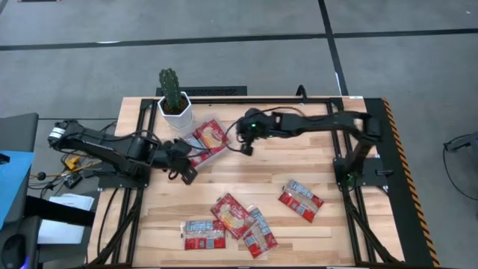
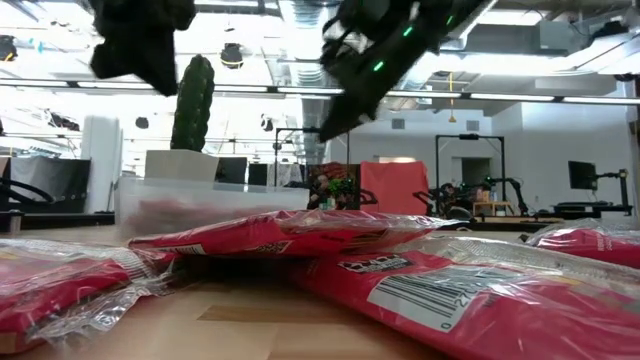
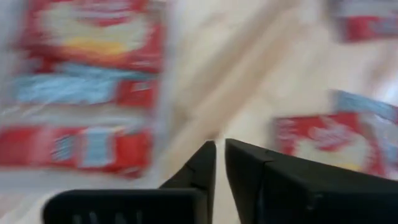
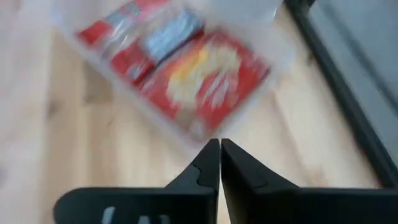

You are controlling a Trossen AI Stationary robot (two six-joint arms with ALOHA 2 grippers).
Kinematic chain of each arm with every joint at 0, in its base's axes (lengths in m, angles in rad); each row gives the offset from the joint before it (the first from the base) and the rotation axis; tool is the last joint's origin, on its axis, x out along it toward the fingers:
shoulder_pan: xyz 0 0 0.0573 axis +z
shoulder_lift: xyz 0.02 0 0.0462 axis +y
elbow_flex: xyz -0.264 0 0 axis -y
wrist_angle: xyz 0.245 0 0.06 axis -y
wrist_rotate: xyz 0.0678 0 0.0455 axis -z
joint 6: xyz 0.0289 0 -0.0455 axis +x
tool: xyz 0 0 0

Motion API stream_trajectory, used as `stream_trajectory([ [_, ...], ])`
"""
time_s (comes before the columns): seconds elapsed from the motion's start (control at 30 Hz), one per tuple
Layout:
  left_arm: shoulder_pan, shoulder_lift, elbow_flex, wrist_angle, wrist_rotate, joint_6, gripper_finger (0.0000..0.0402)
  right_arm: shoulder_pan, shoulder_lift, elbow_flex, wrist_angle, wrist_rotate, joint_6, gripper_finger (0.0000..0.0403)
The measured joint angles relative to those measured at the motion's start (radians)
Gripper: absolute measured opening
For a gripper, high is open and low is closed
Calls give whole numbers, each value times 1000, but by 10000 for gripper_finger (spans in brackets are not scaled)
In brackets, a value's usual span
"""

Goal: Sort popcorn bags into baskets
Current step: Put the red popcorn bag into the transparent bin

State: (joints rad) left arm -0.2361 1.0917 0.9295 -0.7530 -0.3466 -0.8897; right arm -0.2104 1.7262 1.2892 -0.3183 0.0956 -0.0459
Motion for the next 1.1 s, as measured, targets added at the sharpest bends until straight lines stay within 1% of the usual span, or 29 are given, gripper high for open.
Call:
stream_trajectory([
  [0.13,-37,49,-8,126,91,56,75,40,-130,-3,-269,-78,87,48],
  [0.23,-63,112,-51,232,167,27,121,110,-214,-40,-384,-103,171,51],
  [0.33,-89,189,-99,320,174,-77,159,202,-297,-137,-393,-106,307,51],
  [0.4,-103,235,-133,391,174,-137,178,276,-345,-214,-345,-104,404,51],
  [0.47,-117,277,-162,468,175,-179,192,356,-378,-297,-271,-88,478,51],
  [0.53,-132,311,-185,568,181,-202,200,437,-385,-366,-140,-50,553,51],
  [0.63,-152,374,-199,689,222,-199,202,539,-345,-423,40,5,628,45],
  [0.77,-175,456,-200,789,274,-179,198,624,-213,-416,180,58,665,30],
  [0.83,-187,496,-199,829,285,-179,197,648,-148,-388,221,67,680,21],
  [0.93,-200,529,-200,827,288,-180,197,663,-66,-336,233,68,699,13],
  [1.03,-203,533,-200,805,283,-167,197,677,-3,-291,228,69,711,13],
  [1.1,-203,525,-200,794,259,-157,197,690,25,-270,220,73,723,19],
])
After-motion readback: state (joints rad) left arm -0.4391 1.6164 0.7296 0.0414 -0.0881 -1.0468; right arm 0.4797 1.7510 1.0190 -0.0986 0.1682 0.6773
